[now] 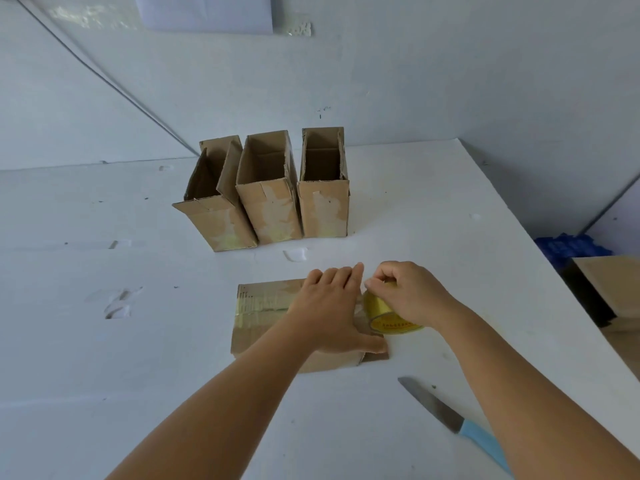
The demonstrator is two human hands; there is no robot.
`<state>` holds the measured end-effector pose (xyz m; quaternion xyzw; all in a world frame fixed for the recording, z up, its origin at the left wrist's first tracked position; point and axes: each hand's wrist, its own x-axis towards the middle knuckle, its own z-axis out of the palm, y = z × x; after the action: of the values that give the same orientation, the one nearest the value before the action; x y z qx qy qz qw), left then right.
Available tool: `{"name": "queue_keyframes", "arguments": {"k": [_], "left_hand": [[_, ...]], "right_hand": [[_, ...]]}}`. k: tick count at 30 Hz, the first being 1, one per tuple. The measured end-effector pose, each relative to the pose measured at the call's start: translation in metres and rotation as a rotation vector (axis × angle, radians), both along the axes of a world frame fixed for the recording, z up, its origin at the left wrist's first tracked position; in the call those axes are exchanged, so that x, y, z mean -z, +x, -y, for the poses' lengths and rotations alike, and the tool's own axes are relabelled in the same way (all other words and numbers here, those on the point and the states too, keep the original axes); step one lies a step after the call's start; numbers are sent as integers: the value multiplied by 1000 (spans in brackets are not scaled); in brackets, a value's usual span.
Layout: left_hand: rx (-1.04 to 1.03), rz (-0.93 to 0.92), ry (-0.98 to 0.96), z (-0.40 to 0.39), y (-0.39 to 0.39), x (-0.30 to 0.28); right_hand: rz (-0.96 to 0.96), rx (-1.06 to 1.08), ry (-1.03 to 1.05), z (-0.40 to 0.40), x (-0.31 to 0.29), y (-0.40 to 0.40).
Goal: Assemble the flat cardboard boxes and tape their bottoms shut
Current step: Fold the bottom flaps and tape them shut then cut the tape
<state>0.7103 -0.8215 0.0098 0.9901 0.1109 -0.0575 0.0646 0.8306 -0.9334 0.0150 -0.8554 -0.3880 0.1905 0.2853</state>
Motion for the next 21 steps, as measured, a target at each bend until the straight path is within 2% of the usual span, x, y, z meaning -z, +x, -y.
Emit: {"name": "queue_keyframes", "arguments": {"k": [4,9,11,15,16,21], "left_hand": [[-22,90,-18,-3,-8,2],[-24,137,-20,-3,-6,4],[-24,141,-12,-3,-7,5],[-23,128,-8,-3,-6,6],[-22,126,-3,-3,-6,6],[-11,46,-32,-5,-3,2]], "right_hand": [[-261,-15,51,25,10,12],[-569,39,254,44,12,25],[-523,15,219,45,10,28],[-99,25,-107,46,6,37],[-45,38,-151,46,5,37],[58,62,-186,43,4,31]]}}
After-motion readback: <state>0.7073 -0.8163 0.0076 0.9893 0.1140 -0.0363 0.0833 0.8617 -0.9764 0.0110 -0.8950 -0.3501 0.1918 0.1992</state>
